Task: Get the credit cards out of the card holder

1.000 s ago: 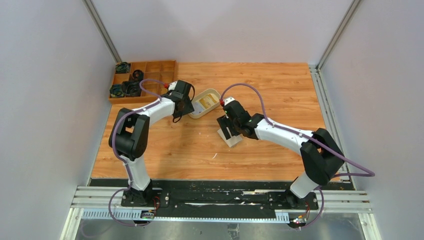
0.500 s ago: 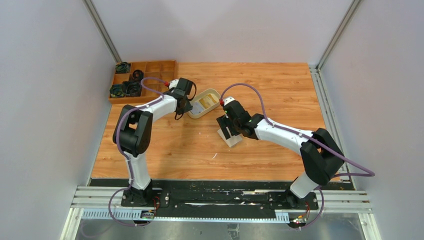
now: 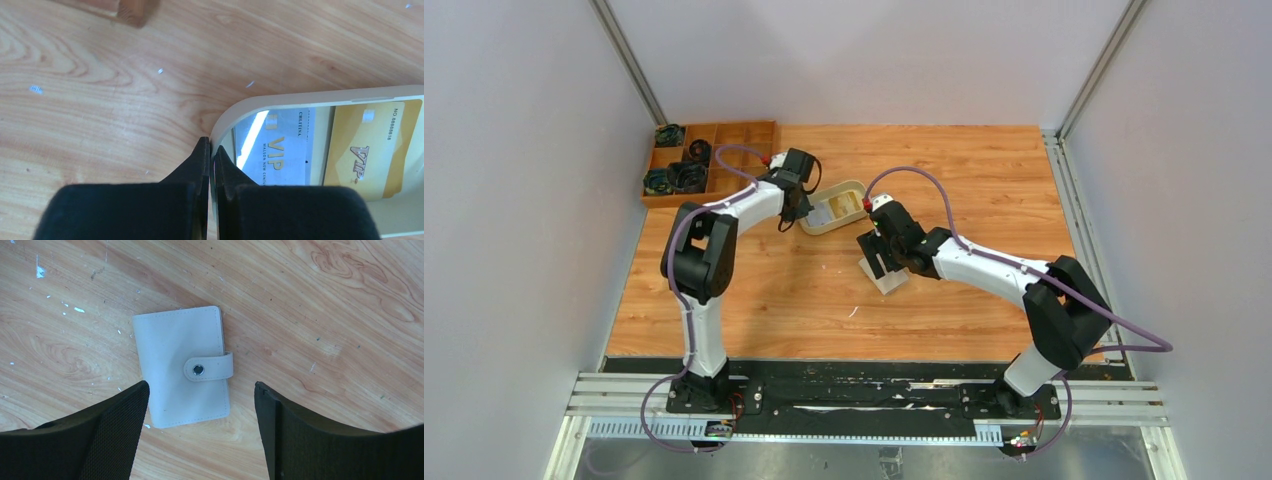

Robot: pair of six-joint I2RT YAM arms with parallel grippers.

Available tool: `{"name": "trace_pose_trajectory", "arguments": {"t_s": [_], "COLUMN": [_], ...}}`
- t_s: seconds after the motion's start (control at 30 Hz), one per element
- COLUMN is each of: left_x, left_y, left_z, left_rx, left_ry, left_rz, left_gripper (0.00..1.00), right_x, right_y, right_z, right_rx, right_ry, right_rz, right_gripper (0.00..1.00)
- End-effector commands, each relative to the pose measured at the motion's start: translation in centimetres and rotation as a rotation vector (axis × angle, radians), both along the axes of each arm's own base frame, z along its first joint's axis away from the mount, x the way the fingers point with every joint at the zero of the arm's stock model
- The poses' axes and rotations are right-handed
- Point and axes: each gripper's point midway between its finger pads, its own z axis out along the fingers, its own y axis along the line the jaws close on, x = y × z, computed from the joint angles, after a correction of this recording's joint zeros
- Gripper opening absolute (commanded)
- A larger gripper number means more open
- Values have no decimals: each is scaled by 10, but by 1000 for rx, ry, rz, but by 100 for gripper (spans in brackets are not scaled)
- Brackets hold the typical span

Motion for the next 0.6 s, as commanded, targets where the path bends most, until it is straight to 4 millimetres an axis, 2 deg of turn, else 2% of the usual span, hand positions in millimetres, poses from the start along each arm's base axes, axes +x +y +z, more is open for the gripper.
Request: {"name": "trace_pose_trajectory", "arguments": {"t_s": [0.0, 0.27, 0.47, 0.57], "left_x": [14, 30, 39, 41], "left_y": [-10, -13, -22, -23], "left_z": [1, 9, 10, 11], "left_rx": [5, 50, 54, 58], "left_ry": [-4, -6, -2, -5], "left_rz": [-59, -126, -201, -220], "left_gripper": [0, 0, 0, 12], "right_x": [-1, -4, -9, -10], "right_y": [-6, -4, -13, -13], "right_z": [-10, -18, -38, -41], "right_rx": [-21, 8, 16, 40], "right_ry": [19, 32, 67, 61], "right_rz": [0, 20, -11, -8], "right_gripper": [81, 82, 81, 77]}}
